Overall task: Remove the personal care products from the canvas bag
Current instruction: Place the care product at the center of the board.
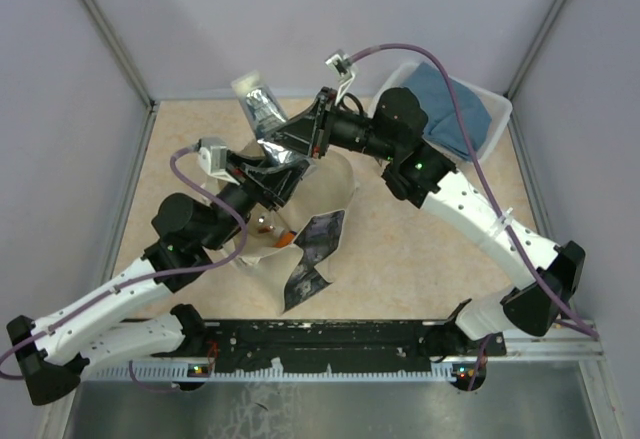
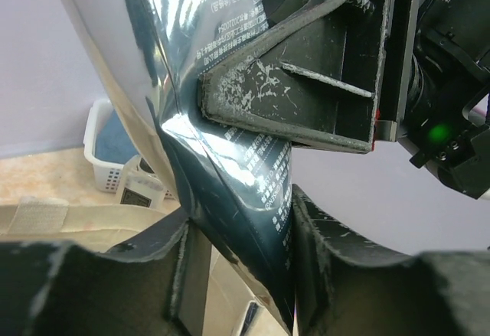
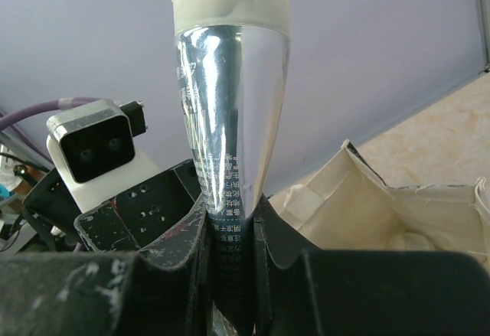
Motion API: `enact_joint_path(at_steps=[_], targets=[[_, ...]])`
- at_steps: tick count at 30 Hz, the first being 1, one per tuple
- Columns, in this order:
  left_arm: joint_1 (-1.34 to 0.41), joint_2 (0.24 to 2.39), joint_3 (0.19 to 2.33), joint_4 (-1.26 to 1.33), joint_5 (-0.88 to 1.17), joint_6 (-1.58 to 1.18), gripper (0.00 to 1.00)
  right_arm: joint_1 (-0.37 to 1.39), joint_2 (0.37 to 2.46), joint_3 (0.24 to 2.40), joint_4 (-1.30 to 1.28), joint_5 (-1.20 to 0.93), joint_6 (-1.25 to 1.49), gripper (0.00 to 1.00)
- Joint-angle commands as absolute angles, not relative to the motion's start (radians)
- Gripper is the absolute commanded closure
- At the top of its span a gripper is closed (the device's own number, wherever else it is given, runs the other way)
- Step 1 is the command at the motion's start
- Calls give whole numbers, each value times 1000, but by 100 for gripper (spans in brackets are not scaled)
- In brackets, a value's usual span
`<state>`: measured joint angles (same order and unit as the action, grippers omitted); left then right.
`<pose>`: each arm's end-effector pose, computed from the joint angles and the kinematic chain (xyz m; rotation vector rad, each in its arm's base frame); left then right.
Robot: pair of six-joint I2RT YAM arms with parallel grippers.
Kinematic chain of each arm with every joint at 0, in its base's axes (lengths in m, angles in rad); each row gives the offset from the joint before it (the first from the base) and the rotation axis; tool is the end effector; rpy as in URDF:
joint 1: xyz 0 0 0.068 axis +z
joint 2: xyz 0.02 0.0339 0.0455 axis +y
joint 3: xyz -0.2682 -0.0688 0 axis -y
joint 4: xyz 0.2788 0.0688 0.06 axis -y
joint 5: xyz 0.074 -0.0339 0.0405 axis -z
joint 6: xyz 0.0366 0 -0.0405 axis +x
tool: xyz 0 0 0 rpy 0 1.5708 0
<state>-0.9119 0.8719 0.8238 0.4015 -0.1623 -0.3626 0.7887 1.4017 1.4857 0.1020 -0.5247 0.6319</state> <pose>0.1468 -0.1799 0.4035 0.2029 1.2696 -1.0067 0.2347 0.2623 0.4806 -0.6099 1.4773 1.5051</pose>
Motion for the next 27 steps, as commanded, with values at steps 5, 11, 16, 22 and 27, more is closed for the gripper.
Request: enact_joint_path(at_steps=[5,11,16,22,27], targets=[[-906,888,882,439,-189,-334,92,813,1344,1500,199,-582,646,100],[-905,896,902,405,-185,-347,100,813,1347,1506,138,-575,603,81],[-906,898,920,370,-190,-364,100,814,1342,1503,84,-537,574,39],[-906,926,1063,247,-206,-317,100,813,1320,1499,17,-453,536,15],[-906,956,1193,133,-223,-348,100,810,1227,1454,-47,-231,437,1]])
